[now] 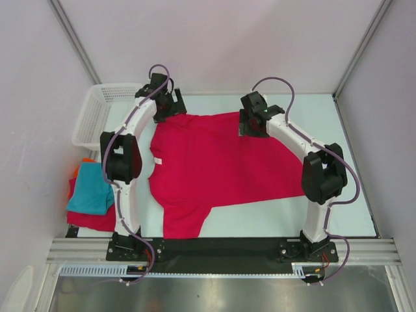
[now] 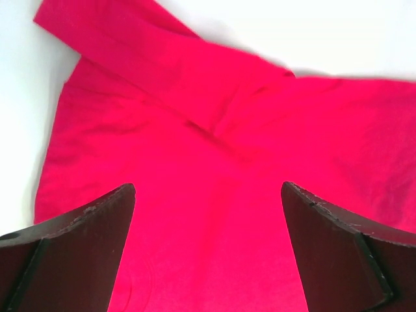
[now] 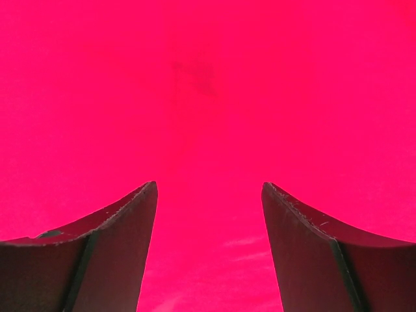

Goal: Fold and stack the t-shirts

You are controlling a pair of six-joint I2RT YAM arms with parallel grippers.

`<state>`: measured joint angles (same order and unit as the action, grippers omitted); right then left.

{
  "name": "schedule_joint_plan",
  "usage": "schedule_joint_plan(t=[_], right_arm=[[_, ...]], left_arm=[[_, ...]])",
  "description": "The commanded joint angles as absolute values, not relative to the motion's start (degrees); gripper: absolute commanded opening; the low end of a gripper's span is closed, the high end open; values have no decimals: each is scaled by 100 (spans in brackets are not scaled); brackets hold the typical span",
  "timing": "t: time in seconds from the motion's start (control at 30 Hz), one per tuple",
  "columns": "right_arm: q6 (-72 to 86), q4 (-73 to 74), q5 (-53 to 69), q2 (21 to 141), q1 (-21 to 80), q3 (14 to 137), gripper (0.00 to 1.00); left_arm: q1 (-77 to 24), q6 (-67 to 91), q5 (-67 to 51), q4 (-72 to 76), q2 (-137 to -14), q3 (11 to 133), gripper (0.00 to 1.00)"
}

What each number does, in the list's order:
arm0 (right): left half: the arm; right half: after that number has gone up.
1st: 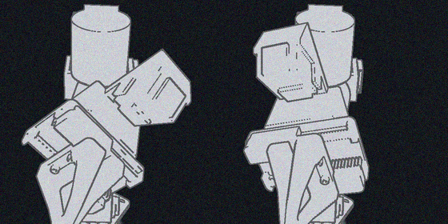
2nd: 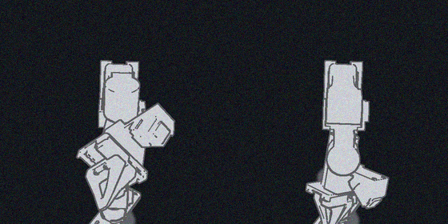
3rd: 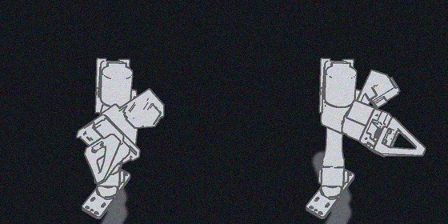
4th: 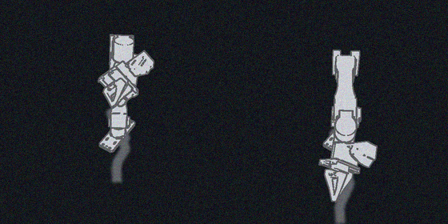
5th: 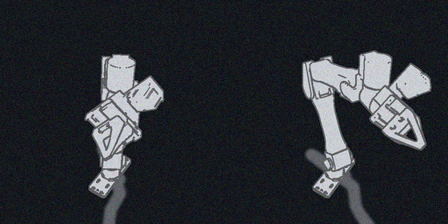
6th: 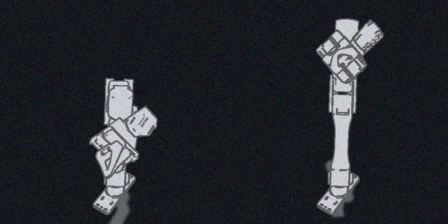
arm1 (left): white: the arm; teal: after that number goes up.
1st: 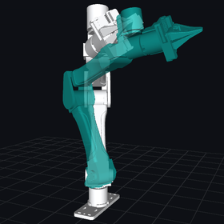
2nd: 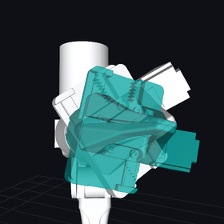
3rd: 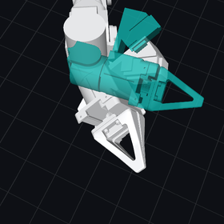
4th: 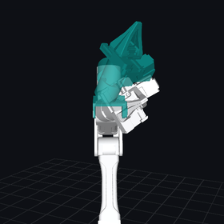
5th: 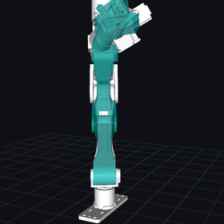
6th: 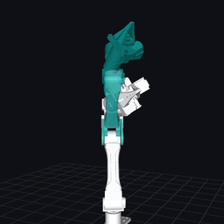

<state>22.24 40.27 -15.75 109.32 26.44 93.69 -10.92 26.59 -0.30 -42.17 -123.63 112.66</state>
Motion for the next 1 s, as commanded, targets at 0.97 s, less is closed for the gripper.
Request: schedule_joint_plan(t=[0.97], right_arm=[[3173,4482,-1854,8675,4280,7893,71]], left_arm=[[-1415,1494,1345,-5098,-13983,12841,85]])
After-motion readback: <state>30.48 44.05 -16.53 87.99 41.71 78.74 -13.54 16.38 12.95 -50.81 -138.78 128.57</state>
